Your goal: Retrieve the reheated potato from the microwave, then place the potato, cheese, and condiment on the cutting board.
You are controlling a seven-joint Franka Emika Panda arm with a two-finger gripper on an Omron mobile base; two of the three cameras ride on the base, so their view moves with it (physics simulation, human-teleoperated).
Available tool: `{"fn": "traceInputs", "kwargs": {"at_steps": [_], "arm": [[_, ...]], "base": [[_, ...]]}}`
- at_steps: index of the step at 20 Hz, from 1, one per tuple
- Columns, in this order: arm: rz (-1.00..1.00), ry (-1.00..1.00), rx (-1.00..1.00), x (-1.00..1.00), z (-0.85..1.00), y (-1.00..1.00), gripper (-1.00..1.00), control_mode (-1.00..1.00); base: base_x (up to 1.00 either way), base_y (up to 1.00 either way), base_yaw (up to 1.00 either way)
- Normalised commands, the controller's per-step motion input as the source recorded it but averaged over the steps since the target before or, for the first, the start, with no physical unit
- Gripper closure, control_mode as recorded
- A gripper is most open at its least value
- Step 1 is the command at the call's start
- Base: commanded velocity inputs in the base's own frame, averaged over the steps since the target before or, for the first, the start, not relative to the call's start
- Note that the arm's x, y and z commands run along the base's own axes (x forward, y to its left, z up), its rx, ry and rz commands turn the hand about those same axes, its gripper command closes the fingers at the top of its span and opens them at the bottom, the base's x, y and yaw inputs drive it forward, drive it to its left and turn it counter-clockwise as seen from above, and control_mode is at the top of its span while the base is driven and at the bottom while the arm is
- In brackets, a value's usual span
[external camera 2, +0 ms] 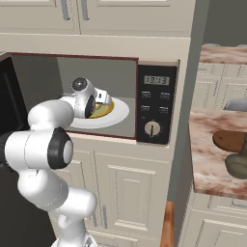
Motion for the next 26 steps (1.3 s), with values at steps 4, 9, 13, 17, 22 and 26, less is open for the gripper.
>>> {"fn": "traceInputs", "kwargs": {"at_steps": [4,9,13,17,22,26], "arm": [[0.02,0.0,0.0,0.0,-0.12,0.0,1.0,-1.0],[0.02,-0.01,0.0,-0.05,-0.12,0.0,1.0,-1.0],[0.03,-0.11,0.0,-0.19,0.15,0.0,1.0,-1.0],[0.03,-0.06,0.01,-0.56,0.43,0.0,1.0,-1.0],[0.0,0.0,0.0,-0.62,0.31,-0.01,1.0,-1.0],[0.0,0.03,0.0,-0.54,0.43,-0.06,1.0,-1.0]], "base": [[0.0,0.0,0.0],[0.0,0.0,0.0],[0.0,0.0,0.0],[0.0,0.0,0.0],[0.0,0.0,0.0],[0.0,0.0,0.0]]}}
